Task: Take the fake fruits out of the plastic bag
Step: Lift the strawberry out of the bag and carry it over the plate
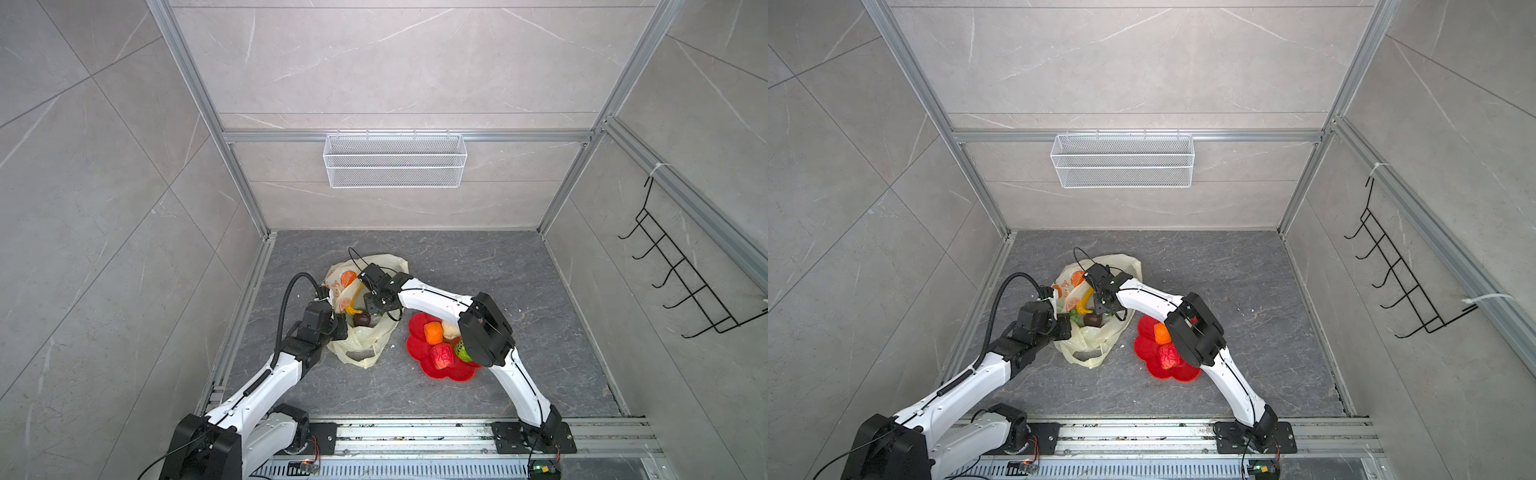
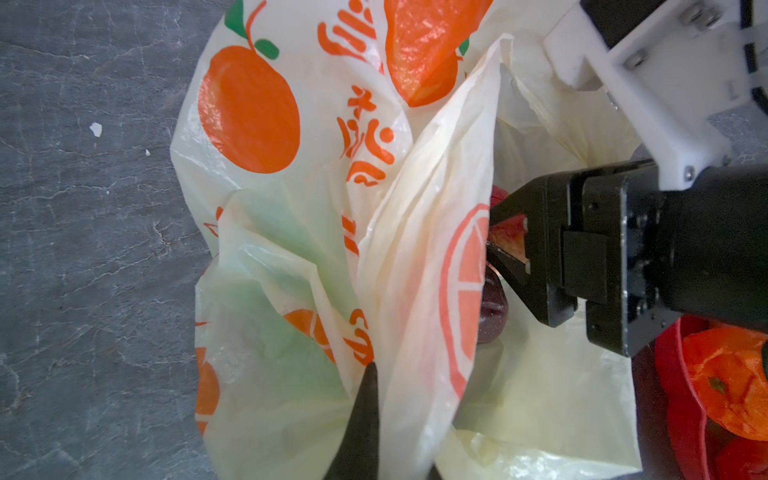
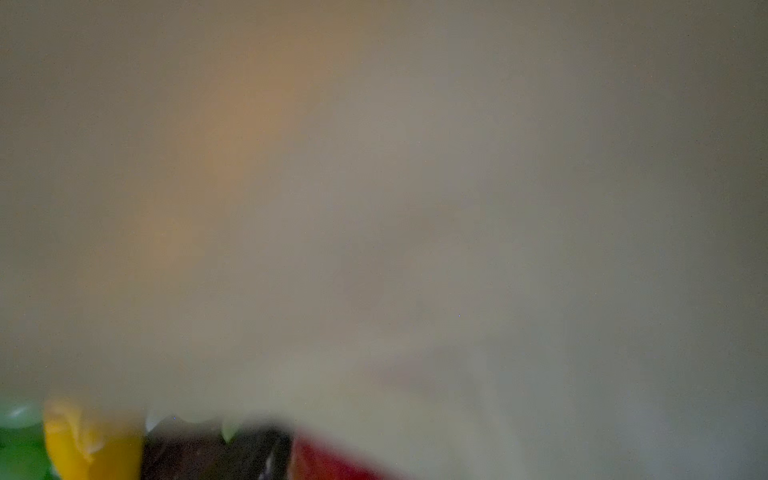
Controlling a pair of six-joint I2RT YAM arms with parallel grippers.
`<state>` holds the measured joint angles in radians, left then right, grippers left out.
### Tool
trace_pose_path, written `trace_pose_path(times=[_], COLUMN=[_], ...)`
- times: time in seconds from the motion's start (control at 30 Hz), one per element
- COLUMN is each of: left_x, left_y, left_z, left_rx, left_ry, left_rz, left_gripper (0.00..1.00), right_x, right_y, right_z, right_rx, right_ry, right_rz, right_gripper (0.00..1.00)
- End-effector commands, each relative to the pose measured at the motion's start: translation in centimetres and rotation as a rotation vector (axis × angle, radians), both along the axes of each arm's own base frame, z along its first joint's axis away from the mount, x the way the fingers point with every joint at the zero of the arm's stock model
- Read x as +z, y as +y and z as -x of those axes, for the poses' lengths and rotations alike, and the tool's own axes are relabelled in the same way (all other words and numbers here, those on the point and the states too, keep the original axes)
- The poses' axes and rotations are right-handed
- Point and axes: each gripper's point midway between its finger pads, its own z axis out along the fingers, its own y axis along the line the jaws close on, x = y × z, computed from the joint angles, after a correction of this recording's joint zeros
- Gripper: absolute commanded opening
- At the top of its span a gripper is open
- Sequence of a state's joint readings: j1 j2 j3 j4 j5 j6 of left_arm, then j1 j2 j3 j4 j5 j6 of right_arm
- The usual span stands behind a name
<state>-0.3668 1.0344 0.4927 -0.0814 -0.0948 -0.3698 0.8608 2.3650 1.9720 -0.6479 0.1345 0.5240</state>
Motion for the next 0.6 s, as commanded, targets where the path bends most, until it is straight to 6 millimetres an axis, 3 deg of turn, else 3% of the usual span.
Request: trace_pose_path(times=[0.0,0.1,0.27,0.57], left_x=[1.7,1.6,1.6,1.1], left_y=[-0.2,-0.3,-0.2,-0.3], left_z=[-0.8,-0.8,-0.9,-1.0], left_rx=[-0.003,-0.004,-0.001,0.001], left_ry=[-0.055,-0.053,-0.049,-0.032], left_rz=[0.004,0.003,0.002,-0.004], left_gripper=[0.05,0.05,0.05,0.05], right_x=[-0.8,0.2,3.5,9.7], right_y=[-0.5,-0.6,-1.2,-2.4], right_z=[0.5,0.7,1.2,3.9], right_rx=[-0.006,-0.006,-0.013,0.014], right_ry=[0.019,0.008,-0.052,-0.12], right_rz=[0.031,0.022,0.028,-0.039], right_gripper=[0.54,0.52,0.51,0.51])
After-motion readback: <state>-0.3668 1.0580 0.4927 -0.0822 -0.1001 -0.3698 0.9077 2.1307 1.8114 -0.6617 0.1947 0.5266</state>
